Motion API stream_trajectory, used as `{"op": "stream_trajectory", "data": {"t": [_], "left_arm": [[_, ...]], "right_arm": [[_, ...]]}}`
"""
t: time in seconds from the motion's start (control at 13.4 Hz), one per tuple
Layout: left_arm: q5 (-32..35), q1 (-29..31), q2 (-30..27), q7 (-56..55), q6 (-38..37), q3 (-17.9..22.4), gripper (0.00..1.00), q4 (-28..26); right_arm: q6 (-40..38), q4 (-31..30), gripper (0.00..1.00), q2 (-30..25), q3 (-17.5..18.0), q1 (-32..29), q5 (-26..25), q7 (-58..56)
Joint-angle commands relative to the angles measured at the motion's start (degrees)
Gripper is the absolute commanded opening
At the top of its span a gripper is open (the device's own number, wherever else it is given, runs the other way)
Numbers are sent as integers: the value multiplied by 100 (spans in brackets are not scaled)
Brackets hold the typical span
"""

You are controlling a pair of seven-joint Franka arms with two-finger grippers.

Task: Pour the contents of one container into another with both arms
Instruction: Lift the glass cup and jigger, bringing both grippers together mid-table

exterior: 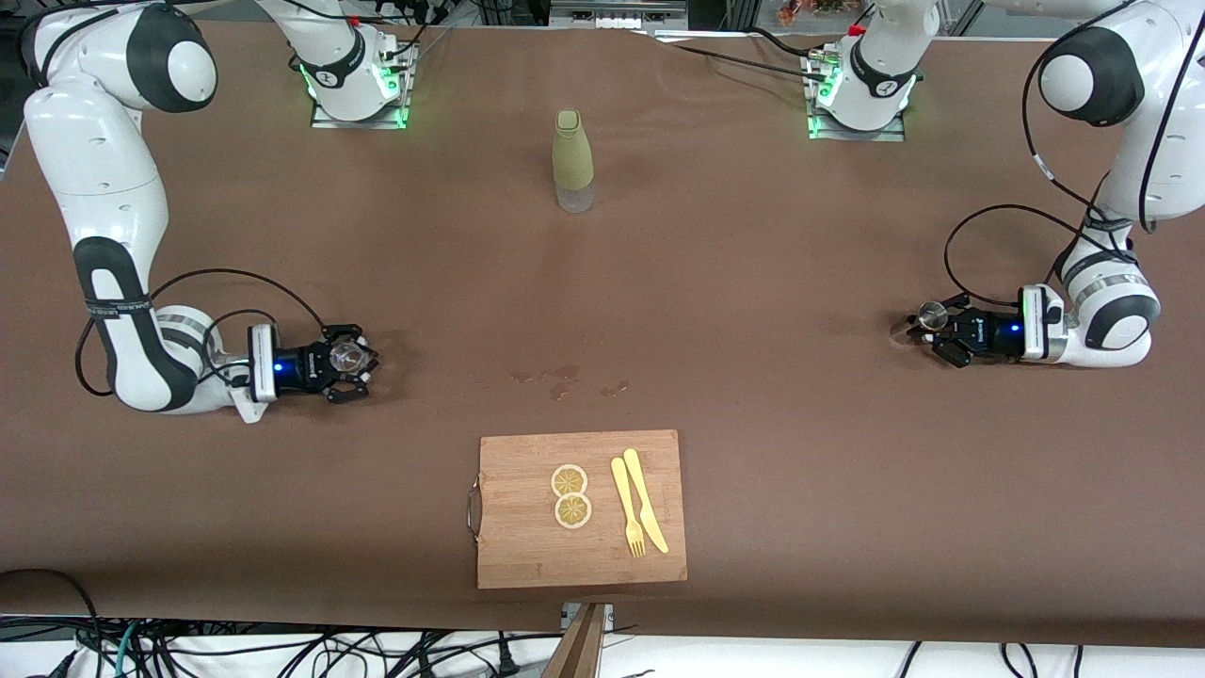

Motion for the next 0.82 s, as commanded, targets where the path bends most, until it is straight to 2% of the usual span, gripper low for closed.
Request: {"op": "stream_trajectory", "data": {"t": [0.0, 0.15, 0.37, 0.52, 0.75], "left_arm": [[-128, -46, 22, 307, 302, 23, 0, -98], [-146, -177, -13, 167, 321, -12, 0, -62], [-233, -440, -214, -491, 312, -170, 0, -19], [-723, -879, -355, -773, 312, -188, 0, -18], [-1593, -1634, -400, -915, 434, -267, 0, -10]], "right_arm": [[-48, 273, 3, 4, 252, 202, 76, 184], [83, 283, 3, -136, 428, 430, 163, 419], [715, 291, 3, -452, 796, 677, 190, 1104], [1128, 291, 3, -654, 956, 913, 182, 1693], [1901, 291, 3, -1059, 956, 1449, 146, 2580]]}}
